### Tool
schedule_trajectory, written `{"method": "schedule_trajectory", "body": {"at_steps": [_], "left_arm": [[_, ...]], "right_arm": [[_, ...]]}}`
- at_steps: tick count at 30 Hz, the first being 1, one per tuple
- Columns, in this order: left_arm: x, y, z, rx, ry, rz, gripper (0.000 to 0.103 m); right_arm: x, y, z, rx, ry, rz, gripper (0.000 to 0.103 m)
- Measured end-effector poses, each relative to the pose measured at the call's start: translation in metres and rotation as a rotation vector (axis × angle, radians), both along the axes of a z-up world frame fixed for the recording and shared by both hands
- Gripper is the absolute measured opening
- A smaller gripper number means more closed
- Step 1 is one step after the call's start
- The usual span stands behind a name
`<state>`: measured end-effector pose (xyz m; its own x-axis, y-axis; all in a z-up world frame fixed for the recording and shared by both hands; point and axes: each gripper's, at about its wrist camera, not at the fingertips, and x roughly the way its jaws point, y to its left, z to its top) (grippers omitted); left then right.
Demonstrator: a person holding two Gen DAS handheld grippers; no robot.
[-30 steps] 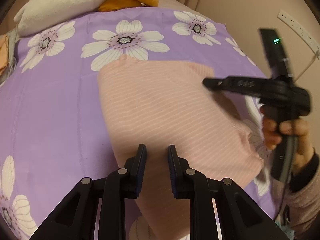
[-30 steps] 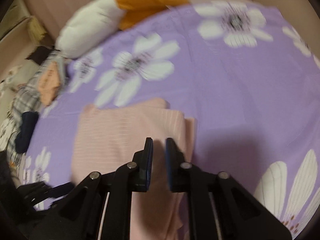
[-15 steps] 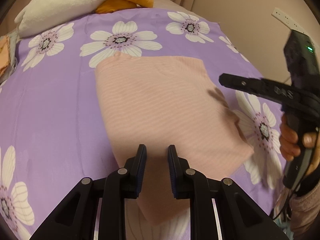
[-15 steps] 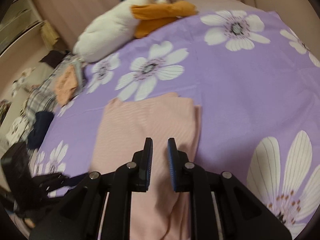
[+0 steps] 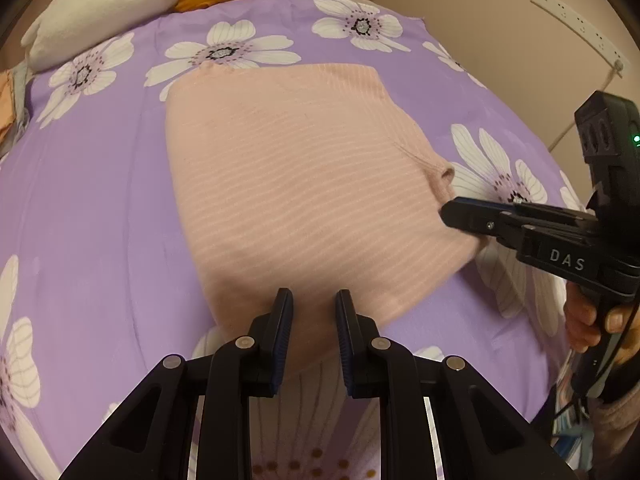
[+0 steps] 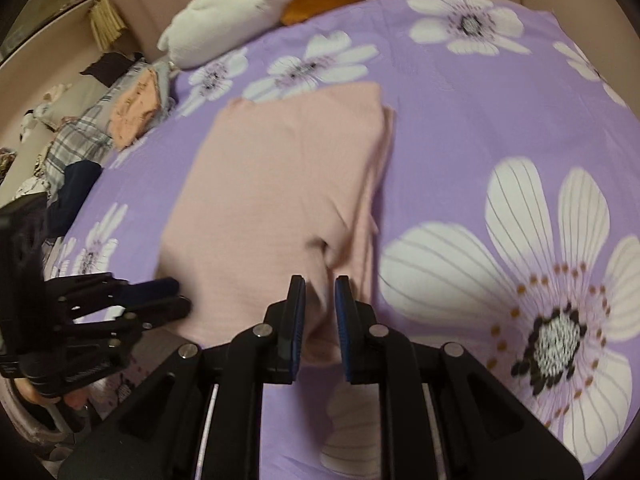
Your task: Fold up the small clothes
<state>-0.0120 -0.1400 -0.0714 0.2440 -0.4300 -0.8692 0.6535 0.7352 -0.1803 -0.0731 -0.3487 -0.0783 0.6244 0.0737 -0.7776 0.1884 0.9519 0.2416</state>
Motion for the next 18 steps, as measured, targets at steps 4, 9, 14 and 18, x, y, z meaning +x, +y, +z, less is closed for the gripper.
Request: {"method": "schedule_trajectory", "body": {"at_steps": [4,9,14,18], "left_arm": [[-0.005,0.003,0.0,-0.003,0.008,0.011,0.018],[-0.011,0.006,0.001,-0.001,0.009,0.012,0.018],[-0.015,0.013,0.006,-0.012,0.016,0.032,0.018],[-0.017,0.02,0.011,-0.014,0.008,0.052,0.018]], "right_arm": [[-0.007,0.001,-0.003,0.016,-0.003,-0.008,0.014],[-0.014,0.006,-0.003,0.012,-0.003,-0.007,0.014],[-0.021,0.006,-0.002,0.024,-0.008,-0.011,0.016],[-0.029,0.005,0.002,0.038,-0.021,-0.017,0.019]]}}
